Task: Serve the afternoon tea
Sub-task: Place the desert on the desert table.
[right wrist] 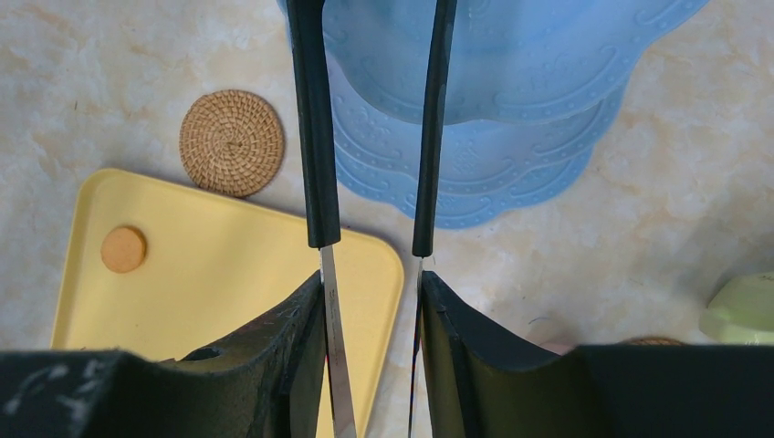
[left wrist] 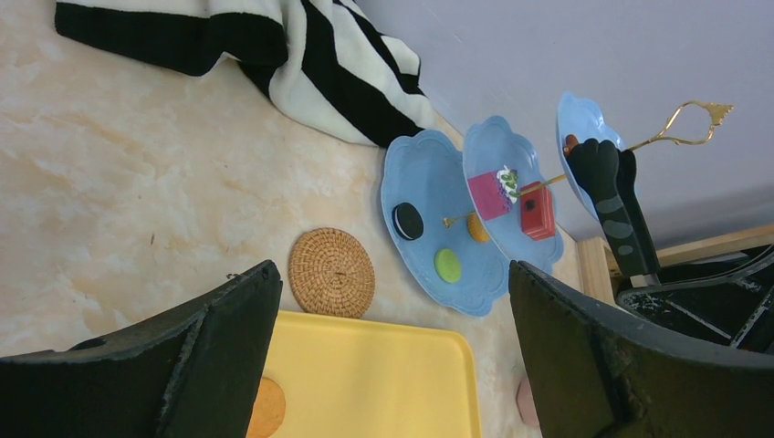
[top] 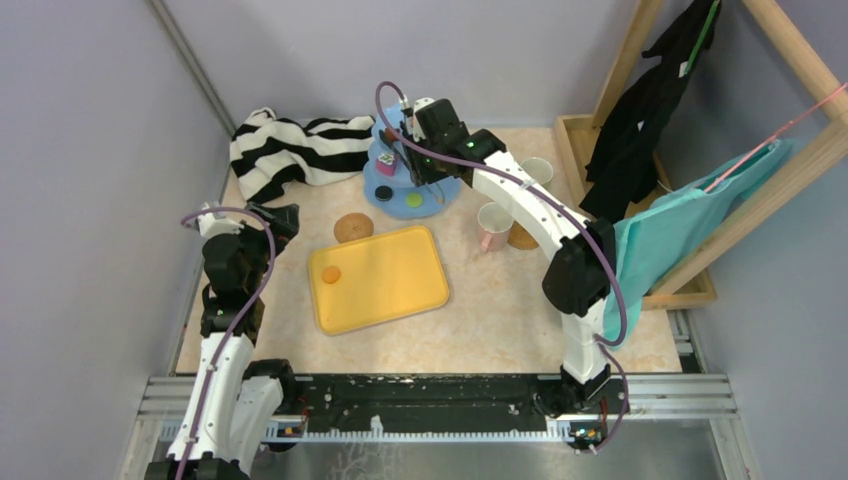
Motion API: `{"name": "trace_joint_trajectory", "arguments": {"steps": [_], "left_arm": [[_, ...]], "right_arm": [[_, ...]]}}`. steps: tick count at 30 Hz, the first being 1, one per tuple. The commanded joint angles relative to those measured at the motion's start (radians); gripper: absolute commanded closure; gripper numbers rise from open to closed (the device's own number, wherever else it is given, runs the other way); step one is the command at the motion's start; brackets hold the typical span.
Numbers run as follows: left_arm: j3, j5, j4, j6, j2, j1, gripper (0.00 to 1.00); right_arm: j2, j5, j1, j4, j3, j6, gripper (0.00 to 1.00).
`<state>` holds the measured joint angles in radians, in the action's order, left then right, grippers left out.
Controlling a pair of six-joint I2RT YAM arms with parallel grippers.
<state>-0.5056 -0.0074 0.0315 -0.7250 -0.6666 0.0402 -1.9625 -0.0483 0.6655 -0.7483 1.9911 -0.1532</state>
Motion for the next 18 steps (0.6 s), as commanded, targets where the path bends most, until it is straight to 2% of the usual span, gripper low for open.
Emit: {"name": "trace_joint_trajectory", "arguments": {"steps": [1,18], "left_arm": [[0.010,0.013,0.047,0.003,-0.001,0.007,0.01],[0.009,0.015,0.050,0.004,-0.006,0.012,0.01]], "right_arm": [[0.058,0.007,-0.007,0.049,0.023,-0.002,0.61],[0.131,0.028,-0.007,0.085,-0.015,-0.011,0.62]]}}
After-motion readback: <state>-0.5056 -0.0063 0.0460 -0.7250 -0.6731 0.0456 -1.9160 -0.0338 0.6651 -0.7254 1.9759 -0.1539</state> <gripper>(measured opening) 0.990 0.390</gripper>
